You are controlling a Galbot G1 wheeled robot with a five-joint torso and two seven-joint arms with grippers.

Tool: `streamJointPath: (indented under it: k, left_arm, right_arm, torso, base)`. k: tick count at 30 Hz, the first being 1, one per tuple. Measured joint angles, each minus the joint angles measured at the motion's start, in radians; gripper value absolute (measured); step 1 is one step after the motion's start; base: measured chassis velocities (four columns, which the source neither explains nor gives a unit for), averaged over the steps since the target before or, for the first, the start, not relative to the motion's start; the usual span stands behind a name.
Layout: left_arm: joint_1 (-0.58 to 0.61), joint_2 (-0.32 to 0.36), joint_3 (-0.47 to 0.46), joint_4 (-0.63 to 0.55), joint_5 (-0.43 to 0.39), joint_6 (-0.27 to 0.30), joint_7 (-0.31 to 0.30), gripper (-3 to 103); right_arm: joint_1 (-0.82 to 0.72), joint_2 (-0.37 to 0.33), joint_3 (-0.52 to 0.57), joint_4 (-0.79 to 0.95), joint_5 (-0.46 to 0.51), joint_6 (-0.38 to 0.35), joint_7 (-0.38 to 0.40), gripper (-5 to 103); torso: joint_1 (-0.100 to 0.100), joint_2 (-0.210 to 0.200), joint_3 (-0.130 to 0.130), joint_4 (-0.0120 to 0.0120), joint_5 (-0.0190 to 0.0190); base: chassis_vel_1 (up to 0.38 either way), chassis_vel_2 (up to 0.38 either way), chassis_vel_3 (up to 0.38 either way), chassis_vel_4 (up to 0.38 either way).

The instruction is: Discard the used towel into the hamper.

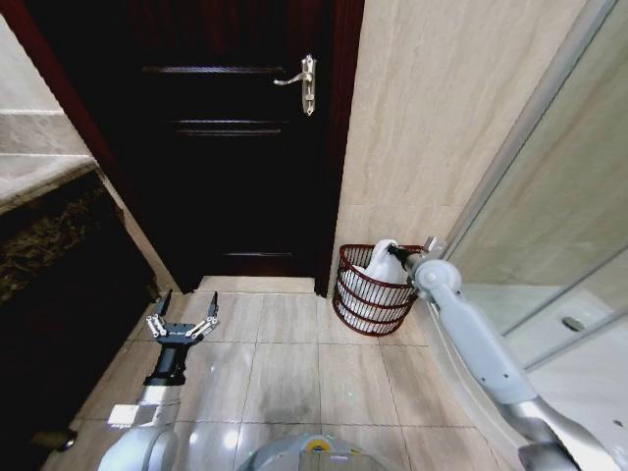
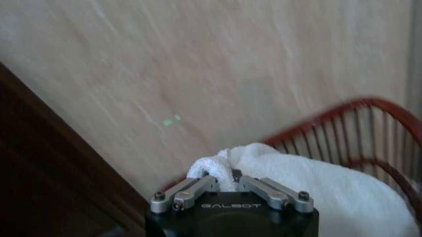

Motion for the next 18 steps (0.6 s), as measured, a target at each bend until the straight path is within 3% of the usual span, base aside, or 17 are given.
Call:
streamJointPath:
  k: [9,14,18]
  left_arm:
    - [-0.003,0.002,0.0,0.012,0.001,-0.012,0.003,100]
    - [-0.003,0.011,-0.01,0.011,-0.005,-0.016,0.002,100]
    - [-0.001,0.012,-0.015,0.011,-0.01,-0.023,0.002,100]
  right_arm:
    - [0.019,-0.004,-0.069,-0.09,0.105,-0.106,0.097,2]
    - [0.104,0.009,-0.11,-0.206,0.174,-0.204,0.114,2]
    - [0.15,-0.007,-0.155,-0.263,0.204,-0.218,0.109,2]
  torso:
    - [0.0,0.0,0.0,0.0006,-0.0004]
    - [0.0,0.0,0.0,0.0008,-0.0007]
    - [0.0,0.0,0.0,0.001,0.0]
  base:
    - [0.0,0.0,0.0,0.0]
    - [0.0,0.0,0.0,0.0]
    - [0.0,0.0,0.0,0.0]
